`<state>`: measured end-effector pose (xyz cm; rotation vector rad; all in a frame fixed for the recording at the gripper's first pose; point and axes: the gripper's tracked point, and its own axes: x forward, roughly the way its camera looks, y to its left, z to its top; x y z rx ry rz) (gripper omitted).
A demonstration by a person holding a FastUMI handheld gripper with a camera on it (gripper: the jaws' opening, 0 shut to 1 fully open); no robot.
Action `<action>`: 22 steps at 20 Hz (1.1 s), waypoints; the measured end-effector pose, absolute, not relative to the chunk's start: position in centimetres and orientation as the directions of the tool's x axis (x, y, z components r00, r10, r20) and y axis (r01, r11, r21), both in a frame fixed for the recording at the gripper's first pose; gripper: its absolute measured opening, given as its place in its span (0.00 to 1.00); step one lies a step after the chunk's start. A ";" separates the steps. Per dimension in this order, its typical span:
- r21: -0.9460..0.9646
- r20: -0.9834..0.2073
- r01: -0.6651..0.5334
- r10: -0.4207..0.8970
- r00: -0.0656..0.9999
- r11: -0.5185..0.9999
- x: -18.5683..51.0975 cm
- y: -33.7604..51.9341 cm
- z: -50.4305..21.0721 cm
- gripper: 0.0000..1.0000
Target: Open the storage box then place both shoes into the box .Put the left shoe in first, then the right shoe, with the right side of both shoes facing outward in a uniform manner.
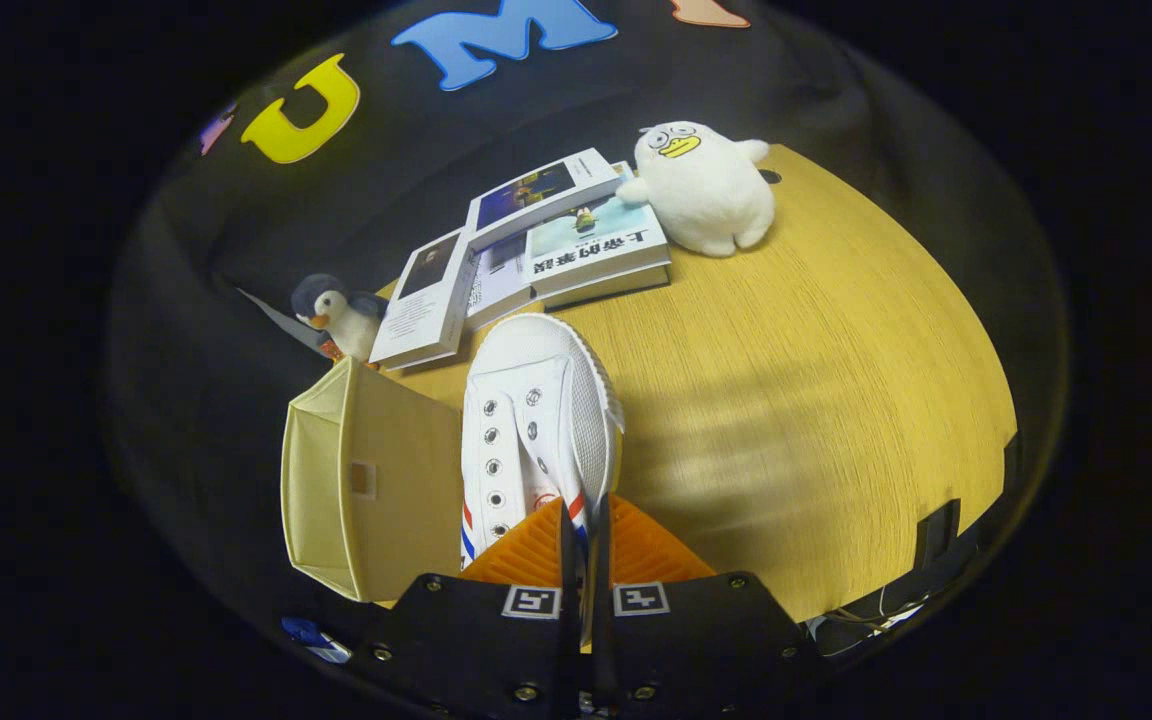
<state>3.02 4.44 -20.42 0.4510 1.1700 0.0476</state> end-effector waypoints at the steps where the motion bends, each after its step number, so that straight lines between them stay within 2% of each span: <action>1: 0.371 -0.873 0.188 0.273 0.404 0.910 3.2 5.3 -20.0 0.05; 15: 0.443 -0.820 0.056 0.379 0.428 0.895 6.2 17.6 -14.6 0.05; 22: 0.452 -0.821 0.017 0.408 0.399 0.892 6.5 23.8 -15.5 0.05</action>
